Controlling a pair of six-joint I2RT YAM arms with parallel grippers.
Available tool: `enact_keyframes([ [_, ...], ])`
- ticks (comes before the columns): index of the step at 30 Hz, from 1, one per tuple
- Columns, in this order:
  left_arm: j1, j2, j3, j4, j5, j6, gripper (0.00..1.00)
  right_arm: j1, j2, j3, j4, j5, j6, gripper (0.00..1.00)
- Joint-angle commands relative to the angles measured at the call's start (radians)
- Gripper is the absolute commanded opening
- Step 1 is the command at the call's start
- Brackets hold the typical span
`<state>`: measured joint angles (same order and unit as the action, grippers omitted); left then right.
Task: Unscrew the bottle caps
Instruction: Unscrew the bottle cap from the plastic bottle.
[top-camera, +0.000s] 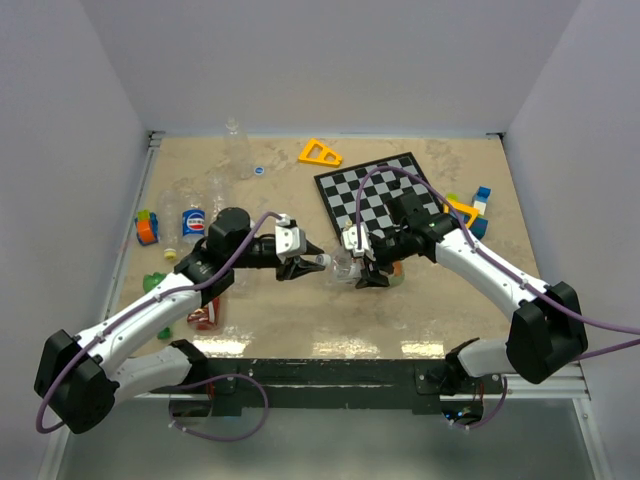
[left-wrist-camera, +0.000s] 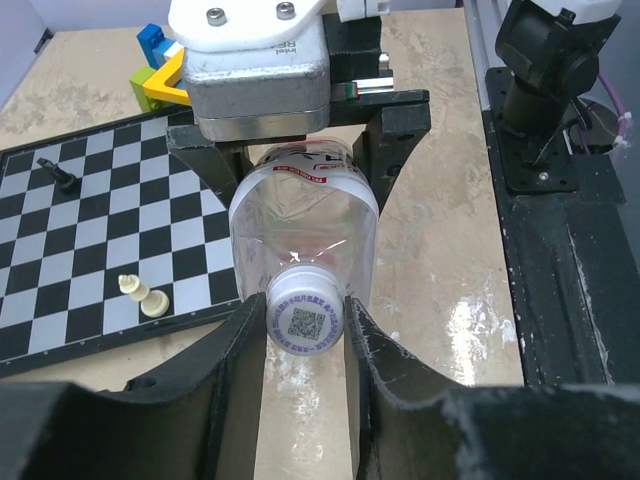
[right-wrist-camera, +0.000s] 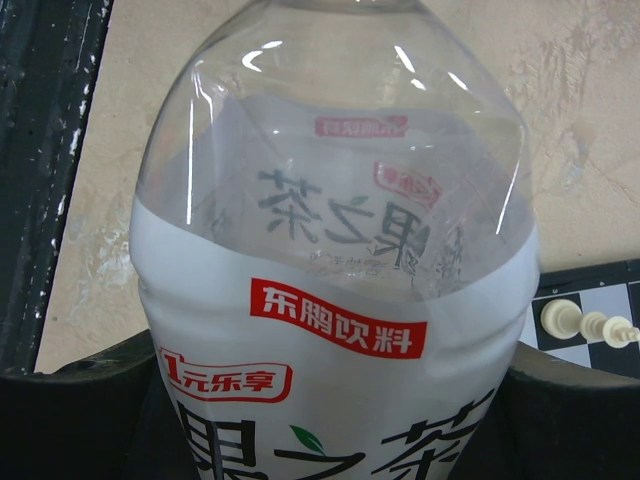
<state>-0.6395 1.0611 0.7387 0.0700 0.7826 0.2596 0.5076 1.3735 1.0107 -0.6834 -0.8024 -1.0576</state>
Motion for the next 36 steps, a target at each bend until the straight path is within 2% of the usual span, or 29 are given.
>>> enact_keyframes([
  [1, 0.001, 0.013, 0.045, 0.067, 0.066, -0.028, 0.28, -0.003, 0.001, 0.019, 0.004, -0.02, -0.01, 0.09],
  [3, 0.0, 0.019, 0.051, 0.056, 0.07, -0.04, 0.15, -0.004, -0.001, 0.019, 0.004, -0.018, -0.01, 0.09],
  [4, 0.001, 0.019, 0.053, 0.05, 0.07, -0.052, 0.0, -0.003, -0.001, 0.019, 0.002, -0.018, -0.01, 0.09],
  [8, 0.0, 0.008, 0.07, 0.024, 0.031, -0.224, 0.0, -0.003, -0.004, 0.017, 0.004, -0.017, -0.008, 0.08],
  [11, 0.001, -0.013, 0.108, -0.06, -0.132, -0.544, 0.0, -0.003, -0.005, 0.017, 0.005, -0.015, -0.007, 0.09],
  [13, 0.001, -0.038, 0.128, -0.16, -0.311, -0.755, 0.0, -0.003, -0.002, 0.016, 0.007, -0.015, -0.007, 0.09],
  [14, 0.003, -0.046, 0.137, -0.209, -0.357, -0.826, 0.0, -0.003, -0.002, 0.017, 0.008, -0.017, -0.007, 0.09],
  [16, 0.001, -0.059, 0.131, -0.245, -0.358, -0.922, 0.0, -0.003, 0.002, 0.017, 0.008, -0.018, -0.007, 0.09],
  [22, 0.001, -0.073, 0.125, -0.266, -0.348, -0.927, 0.0, -0.001, -0.001, 0.016, 0.008, -0.017, -0.004, 0.09],
  [27, 0.001, -0.081, 0.107, -0.214, -0.338, -0.892, 0.0, -0.001, 0.002, 0.014, 0.012, -0.012, 0.002, 0.09],
  [28, 0.001, -0.087, 0.099, -0.196, -0.332, -0.878, 0.09, -0.001, 0.004, 0.014, 0.013, -0.012, 0.002, 0.08],
  [31, 0.003, -0.105, 0.09, -0.168, -0.309, -0.821, 0.49, -0.001, 0.004, 0.014, 0.015, -0.012, 0.001, 0.09],
  [32, 0.003, -0.113, 0.09, -0.167, -0.309, -0.797, 0.58, -0.003, 0.006, 0.014, 0.013, -0.012, 0.001, 0.09],
  [34, 0.003, -0.131, 0.094, -0.174, -0.306, -0.738, 0.71, -0.001, 0.006, 0.014, 0.015, -0.012, -0.001, 0.09],
  [36, 0.003, -0.15, 0.1, -0.188, -0.306, -0.634, 0.78, -0.001, 0.006, 0.014, 0.013, -0.011, 0.001, 0.09],
])
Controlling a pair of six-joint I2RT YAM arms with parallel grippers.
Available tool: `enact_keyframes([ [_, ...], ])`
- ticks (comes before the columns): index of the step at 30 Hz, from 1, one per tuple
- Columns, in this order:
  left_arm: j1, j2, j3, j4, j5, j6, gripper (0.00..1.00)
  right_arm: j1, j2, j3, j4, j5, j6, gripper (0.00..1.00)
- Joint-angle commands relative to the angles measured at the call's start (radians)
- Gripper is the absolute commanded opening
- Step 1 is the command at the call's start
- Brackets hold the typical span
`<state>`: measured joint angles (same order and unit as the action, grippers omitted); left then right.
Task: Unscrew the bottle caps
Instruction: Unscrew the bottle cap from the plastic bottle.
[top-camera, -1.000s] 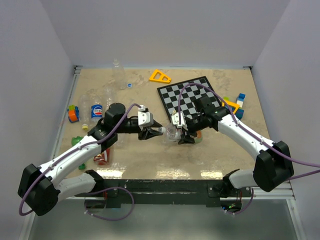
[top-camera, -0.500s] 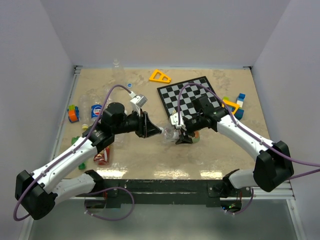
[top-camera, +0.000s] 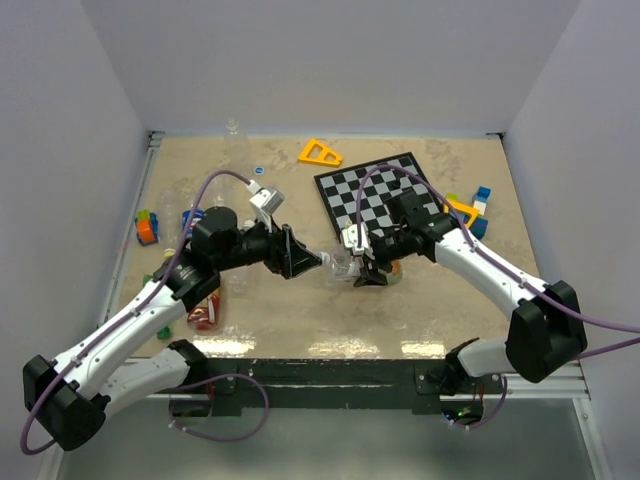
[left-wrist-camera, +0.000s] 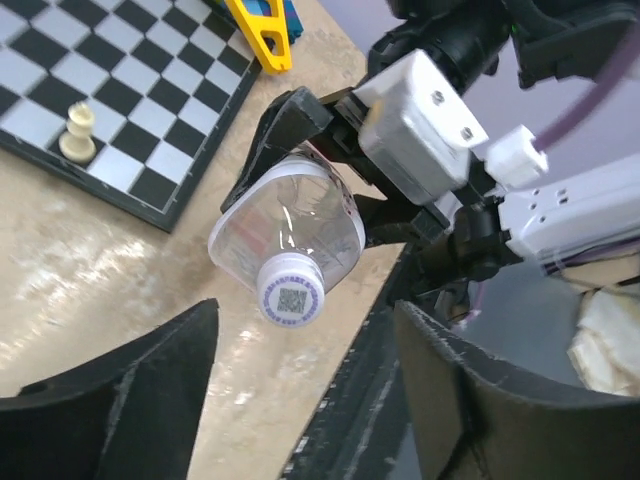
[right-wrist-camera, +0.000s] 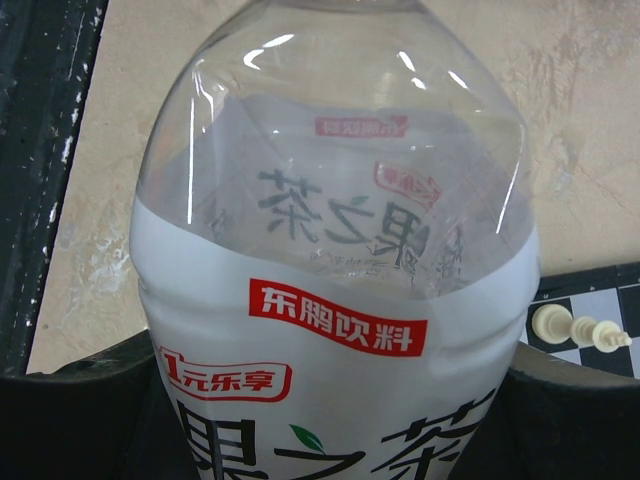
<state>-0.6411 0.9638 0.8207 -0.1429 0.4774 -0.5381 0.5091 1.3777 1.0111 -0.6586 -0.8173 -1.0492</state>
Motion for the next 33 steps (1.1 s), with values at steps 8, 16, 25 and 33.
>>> enact_keyframes([
  [8, 0.004, -0.221, -0.051, -0.008, -0.105, 0.504, 0.96, -0.003, 0.0, 0.014, -0.015, 0.0, -0.012, 0.09],
  [16, 0.004, -0.275, -0.121, 0.066, 0.009, 0.764, 0.99, -0.003, -0.002, 0.015, -0.018, -0.002, -0.014, 0.09],
  [25, 0.004, -0.218, -0.089, 0.088, 0.138, 0.904, 0.98, -0.003, 0.0, 0.015, -0.018, -0.003, -0.015, 0.09],
  [33, 0.004, -0.145, -0.062, 0.068, 0.173, 1.047, 0.99, -0.003, 0.0, 0.015, -0.019, -0.003, -0.017, 0.09],
])
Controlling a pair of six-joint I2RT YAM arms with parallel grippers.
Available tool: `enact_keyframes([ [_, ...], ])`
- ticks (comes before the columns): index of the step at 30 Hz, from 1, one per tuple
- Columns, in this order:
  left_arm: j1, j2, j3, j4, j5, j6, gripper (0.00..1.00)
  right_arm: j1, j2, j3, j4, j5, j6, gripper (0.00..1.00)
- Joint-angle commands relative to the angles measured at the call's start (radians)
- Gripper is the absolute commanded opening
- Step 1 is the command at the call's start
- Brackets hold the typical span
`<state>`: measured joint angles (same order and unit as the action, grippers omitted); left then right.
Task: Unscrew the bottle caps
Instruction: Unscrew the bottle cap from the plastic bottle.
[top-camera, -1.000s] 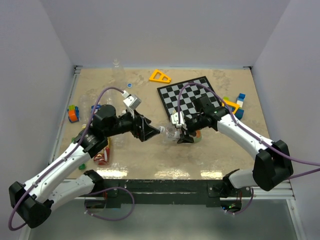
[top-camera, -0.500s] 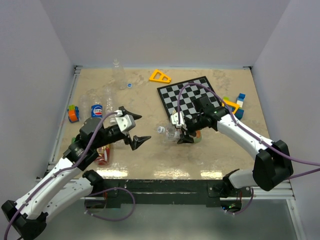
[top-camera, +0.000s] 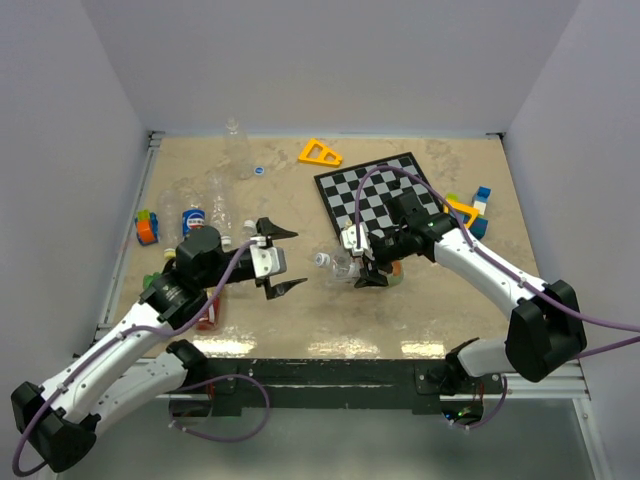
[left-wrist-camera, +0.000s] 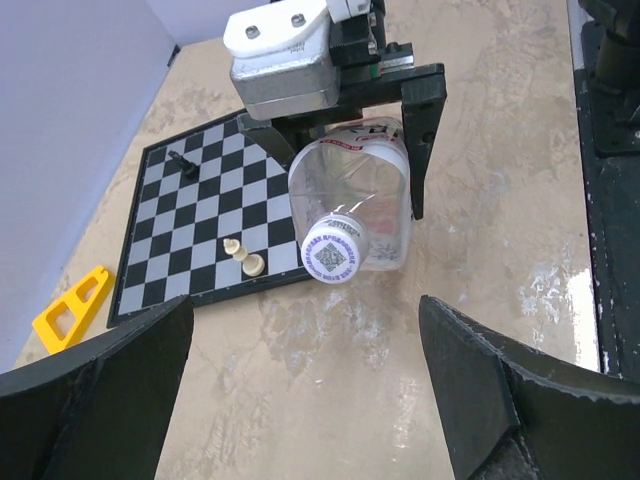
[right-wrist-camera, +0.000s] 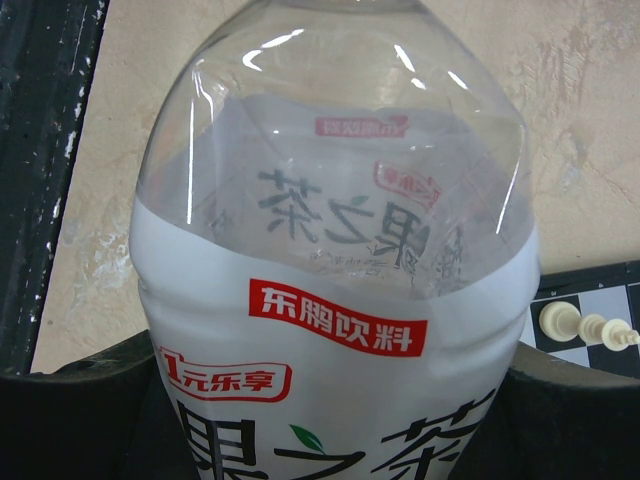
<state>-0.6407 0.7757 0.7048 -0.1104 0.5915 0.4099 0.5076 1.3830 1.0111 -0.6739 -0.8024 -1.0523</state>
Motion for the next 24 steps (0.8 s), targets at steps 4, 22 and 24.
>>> enact_keyframes([
  [4, 0.004, 0.08, 0.059, 0.04, 0.105, 0.121, 0.97, -0.001, -0.002, 0.015, -0.004, -0.018, -0.015, 0.09],
  [22, 0.003, 0.281, 0.101, 0.195, 0.218, -0.008, 0.64, -0.001, -0.01, 0.015, -0.006, -0.02, -0.017, 0.09],
  [24, 0.003, 0.289, 0.102, 0.196, 0.228, -0.013, 0.59, -0.001, -0.01, 0.015, -0.006, -0.02, -0.015, 0.09],
])
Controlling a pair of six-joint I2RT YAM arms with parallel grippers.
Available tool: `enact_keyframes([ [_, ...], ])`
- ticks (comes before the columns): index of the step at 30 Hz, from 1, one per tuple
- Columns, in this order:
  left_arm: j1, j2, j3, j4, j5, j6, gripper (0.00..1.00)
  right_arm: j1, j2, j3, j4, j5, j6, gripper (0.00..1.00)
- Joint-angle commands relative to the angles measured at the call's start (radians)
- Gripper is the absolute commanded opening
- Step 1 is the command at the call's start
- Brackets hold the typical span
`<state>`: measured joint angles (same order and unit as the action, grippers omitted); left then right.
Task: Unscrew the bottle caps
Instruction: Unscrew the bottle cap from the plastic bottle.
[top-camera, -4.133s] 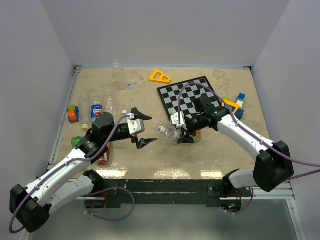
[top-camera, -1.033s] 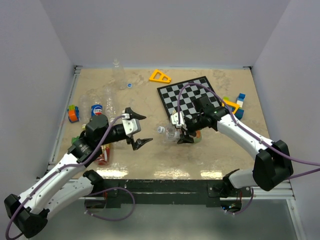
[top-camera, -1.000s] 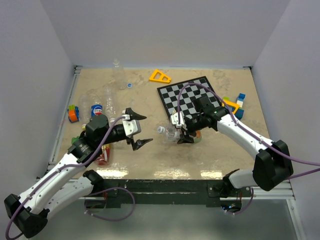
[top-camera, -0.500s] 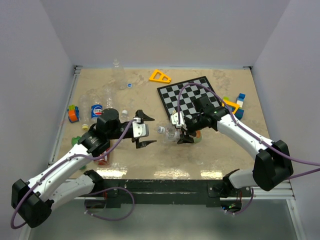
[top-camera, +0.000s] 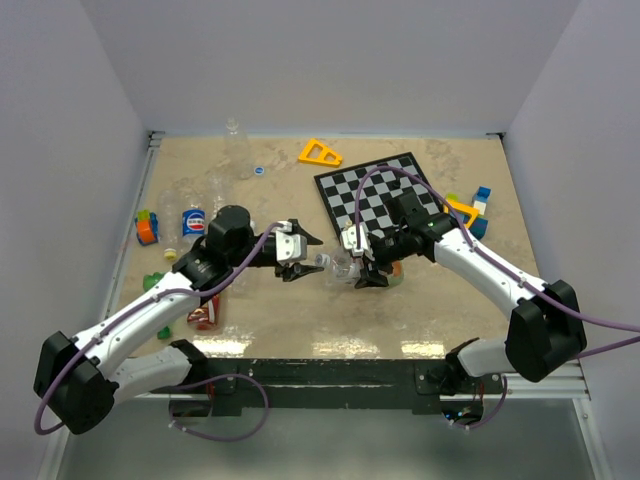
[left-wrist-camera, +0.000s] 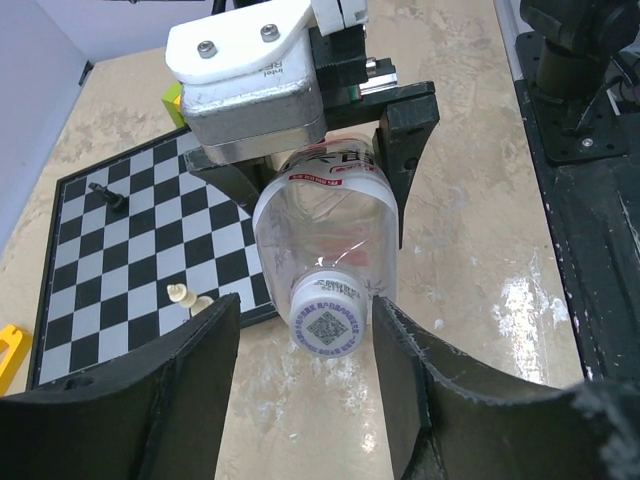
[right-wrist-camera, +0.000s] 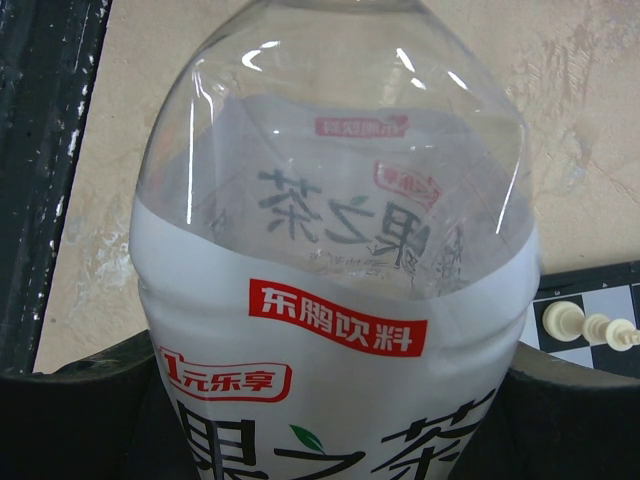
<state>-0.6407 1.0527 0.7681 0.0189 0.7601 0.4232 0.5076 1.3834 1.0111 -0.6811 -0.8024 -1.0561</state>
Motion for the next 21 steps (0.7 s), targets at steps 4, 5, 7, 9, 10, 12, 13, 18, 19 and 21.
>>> enact_keyframes([
  [4, 0.003, 0.018, 0.042, 0.061, 0.073, -0.026, 0.52, -0.001, -0.011, 0.015, 0.002, -0.02, -0.013, 0.09],
  [5, 0.003, 0.02, 0.04, 0.059, 0.076, -0.026, 0.51, -0.001, -0.011, 0.015, 0.002, -0.02, -0.012, 0.09],
  [7, 0.001, 0.023, 0.04, 0.056, 0.082, -0.027, 0.49, -0.001, -0.007, 0.015, 0.0, -0.02, -0.012, 0.09],
  [9, 0.001, 0.027, 0.042, 0.053, 0.087, -0.026, 0.44, -0.001, -0.007, 0.015, 0.002, -0.02, -0.012, 0.09],
  [10, 0.001, 0.029, 0.042, 0.05, 0.088, -0.027, 0.43, -0.001, -0.007, 0.015, 0.003, -0.02, -0.012, 0.09],
  [12, 0.003, 0.035, 0.048, 0.039, 0.099, -0.027, 0.39, -0.001, -0.01, 0.015, -0.001, -0.017, -0.012, 0.09],
  [13, 0.003, 0.036, 0.051, 0.032, 0.102, -0.027, 0.39, -0.001, -0.011, 0.015, 0.0, -0.018, -0.012, 0.09],
  [18, 0.001, 0.044, 0.057, 0.009, 0.11, -0.034, 0.3, -0.001, -0.011, 0.018, 0.0, -0.02, -0.012, 0.09],
  [19, 0.001, 0.047, 0.062, 0.006, 0.113, -0.035, 0.21, -0.001, -0.011, 0.017, 0.0, -0.02, -0.013, 0.09],
  [21, 0.001, 0.047, 0.072, -0.01, 0.108, -0.053, 0.07, -0.001, -0.014, 0.017, 0.0, -0.02, -0.012, 0.09],
])
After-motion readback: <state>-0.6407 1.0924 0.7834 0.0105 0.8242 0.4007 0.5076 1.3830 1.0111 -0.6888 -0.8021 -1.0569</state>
